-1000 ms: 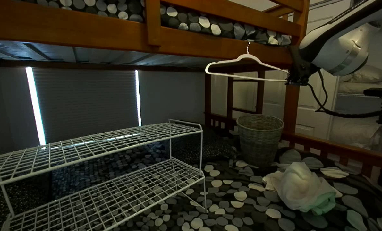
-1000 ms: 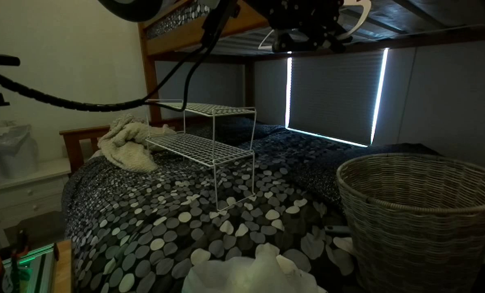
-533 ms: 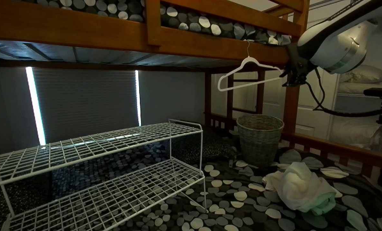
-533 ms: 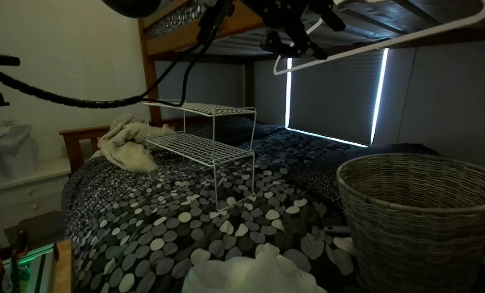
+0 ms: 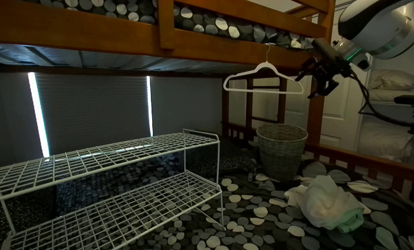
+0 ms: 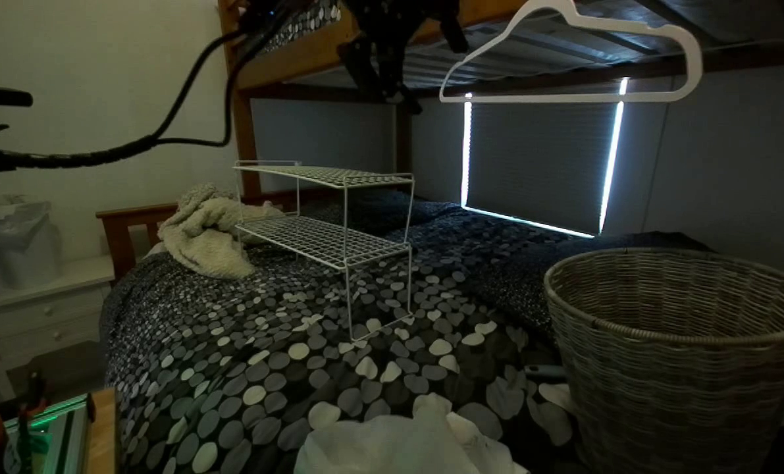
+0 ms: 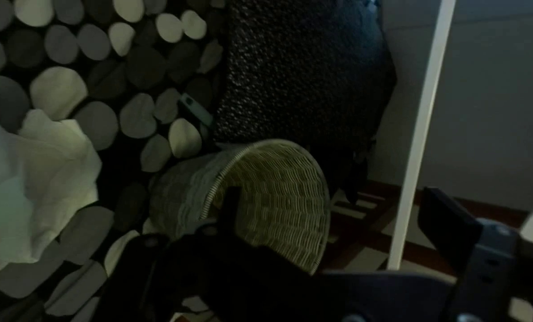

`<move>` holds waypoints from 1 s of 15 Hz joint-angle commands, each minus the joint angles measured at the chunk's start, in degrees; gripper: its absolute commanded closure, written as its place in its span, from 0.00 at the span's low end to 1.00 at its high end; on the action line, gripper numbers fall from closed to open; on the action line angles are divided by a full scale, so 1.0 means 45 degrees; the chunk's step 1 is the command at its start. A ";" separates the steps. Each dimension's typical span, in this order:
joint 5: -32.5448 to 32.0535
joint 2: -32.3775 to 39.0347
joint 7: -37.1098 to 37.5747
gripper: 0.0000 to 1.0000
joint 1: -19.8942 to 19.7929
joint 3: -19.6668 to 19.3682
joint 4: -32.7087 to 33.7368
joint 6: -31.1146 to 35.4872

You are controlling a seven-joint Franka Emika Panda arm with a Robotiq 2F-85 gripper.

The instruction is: Change the white clothes hanger on the base of the top bunk

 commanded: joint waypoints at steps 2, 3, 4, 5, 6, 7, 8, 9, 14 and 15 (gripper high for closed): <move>-0.1694 -0.1779 -0.0691 0.00 -0.0819 0.0737 0.0180 -0.3991; -0.2246 -0.1995 -0.0695 0.00 -0.1069 0.1158 0.0321 -0.4114; -0.2641 -0.2108 -0.0750 0.00 -0.1199 0.1497 0.0526 -0.4052; -0.2961 -0.2190 -0.0851 0.00 -0.1244 0.1771 0.0705 -0.3885; -0.3301 -0.2241 -0.0969 0.00 -0.1270 0.2040 0.0890 -0.3732; -0.3647 -0.2345 -0.1030 0.00 -0.1304 0.2337 0.1025 -0.3631; -0.3967 -0.2382 -0.1166 0.00 -0.1303 0.2577 0.1186 -0.3467; -0.4308 -0.2398 -0.1299 0.00 -0.1307 0.2804 0.1350 -0.3348; -0.5087 -0.2294 -0.1782 0.00 -0.1159 0.3193 0.1690 -0.2858; -0.5305 -0.2291 -0.1944 0.00 -0.1186 0.3264 0.1679 -0.2676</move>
